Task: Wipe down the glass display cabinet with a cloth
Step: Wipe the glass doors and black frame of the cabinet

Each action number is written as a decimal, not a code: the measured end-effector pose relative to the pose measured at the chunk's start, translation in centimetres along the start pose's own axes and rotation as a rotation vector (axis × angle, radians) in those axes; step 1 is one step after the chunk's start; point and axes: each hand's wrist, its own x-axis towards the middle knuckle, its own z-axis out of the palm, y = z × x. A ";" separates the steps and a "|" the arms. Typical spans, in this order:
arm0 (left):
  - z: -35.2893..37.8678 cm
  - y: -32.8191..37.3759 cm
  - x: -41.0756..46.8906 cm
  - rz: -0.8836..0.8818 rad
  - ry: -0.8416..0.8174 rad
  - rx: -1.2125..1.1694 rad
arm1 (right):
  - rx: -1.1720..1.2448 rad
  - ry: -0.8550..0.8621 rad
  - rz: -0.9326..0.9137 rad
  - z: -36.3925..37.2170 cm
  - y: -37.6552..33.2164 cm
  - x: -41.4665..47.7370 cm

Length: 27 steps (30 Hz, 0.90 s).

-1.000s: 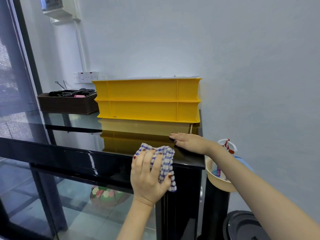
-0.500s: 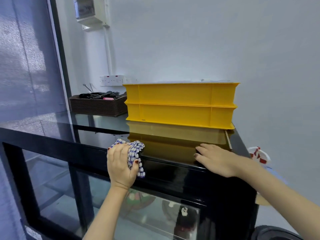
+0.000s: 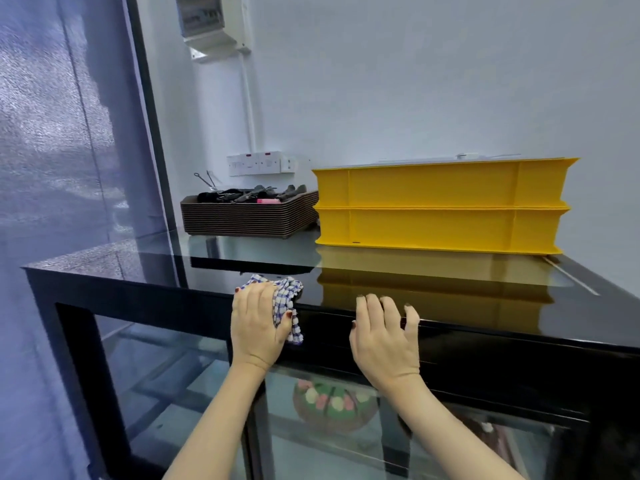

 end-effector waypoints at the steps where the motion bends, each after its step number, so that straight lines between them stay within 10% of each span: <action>1: -0.1 -1.0 0.2 0.004 0.003 -0.008 | -0.010 0.012 -0.002 0.4 -1.4 0.5; 27: -1.0 -19.5 1.4 -0.214 0.058 -0.193 | -0.011 0.220 0.081 5.7 -19.6 5.7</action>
